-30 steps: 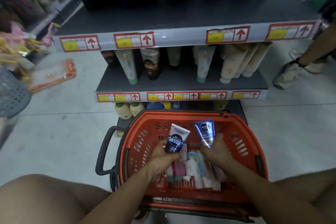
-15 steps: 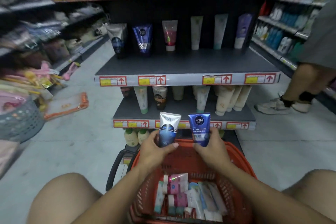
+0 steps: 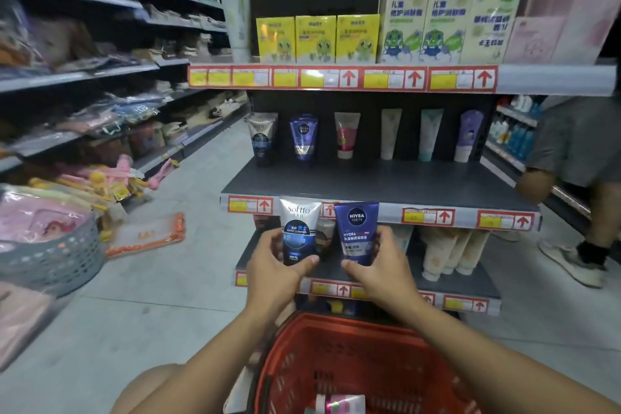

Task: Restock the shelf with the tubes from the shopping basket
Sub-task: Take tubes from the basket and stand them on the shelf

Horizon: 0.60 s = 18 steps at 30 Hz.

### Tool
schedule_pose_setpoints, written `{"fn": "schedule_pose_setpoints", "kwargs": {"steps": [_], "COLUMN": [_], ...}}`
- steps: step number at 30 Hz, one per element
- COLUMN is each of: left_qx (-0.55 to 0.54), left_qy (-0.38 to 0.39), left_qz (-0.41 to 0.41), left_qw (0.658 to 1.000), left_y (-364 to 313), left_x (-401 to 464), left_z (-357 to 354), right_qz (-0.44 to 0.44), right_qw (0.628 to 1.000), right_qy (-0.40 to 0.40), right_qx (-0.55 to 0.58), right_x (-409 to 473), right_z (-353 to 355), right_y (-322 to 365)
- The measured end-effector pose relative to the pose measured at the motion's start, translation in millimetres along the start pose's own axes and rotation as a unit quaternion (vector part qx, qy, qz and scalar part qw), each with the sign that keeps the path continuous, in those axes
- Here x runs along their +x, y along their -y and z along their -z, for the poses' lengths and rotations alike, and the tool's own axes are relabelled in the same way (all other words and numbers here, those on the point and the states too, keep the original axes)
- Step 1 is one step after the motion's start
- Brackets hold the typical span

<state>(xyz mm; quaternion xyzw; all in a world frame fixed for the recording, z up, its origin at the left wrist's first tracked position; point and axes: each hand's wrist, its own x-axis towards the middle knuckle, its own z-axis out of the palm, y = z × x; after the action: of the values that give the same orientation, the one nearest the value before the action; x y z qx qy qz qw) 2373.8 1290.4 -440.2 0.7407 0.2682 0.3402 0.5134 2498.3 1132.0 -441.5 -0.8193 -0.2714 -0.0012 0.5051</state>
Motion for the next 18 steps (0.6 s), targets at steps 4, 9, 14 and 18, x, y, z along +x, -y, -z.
{"fn": "schedule_pose_setpoints", "kwargs": {"steps": [4, 9, 14, 18], "left_qx": [0.015, 0.038, 0.066, 0.112], "left_qy": [-0.027, -0.053, -0.085, -0.104], "left_qz": [-0.018, -0.029, -0.044, -0.053], "left_qw": [0.999, 0.997, 0.993, 0.987], "left_y": [-13.9, -30.4, -36.6, -41.7], "left_x": [30.8, 75.8, 125.9, 161.1], "left_z": [14.1, 27.2, 32.7, 33.5], "right_qz": [0.024, 0.045, 0.053, 0.037], "right_qw": [1.0, 0.999, 0.998, 0.999], "right_qy": [-0.009, -0.01, -0.029, -0.032], "right_qx": [0.009, 0.009, -0.014, -0.023], "right_x": [29.3, 70.3, 119.1, 150.2], "right_z": [-10.4, -24.6, -41.6, -56.6], "right_y": [27.3, 56.2, 76.4, 81.5]}}
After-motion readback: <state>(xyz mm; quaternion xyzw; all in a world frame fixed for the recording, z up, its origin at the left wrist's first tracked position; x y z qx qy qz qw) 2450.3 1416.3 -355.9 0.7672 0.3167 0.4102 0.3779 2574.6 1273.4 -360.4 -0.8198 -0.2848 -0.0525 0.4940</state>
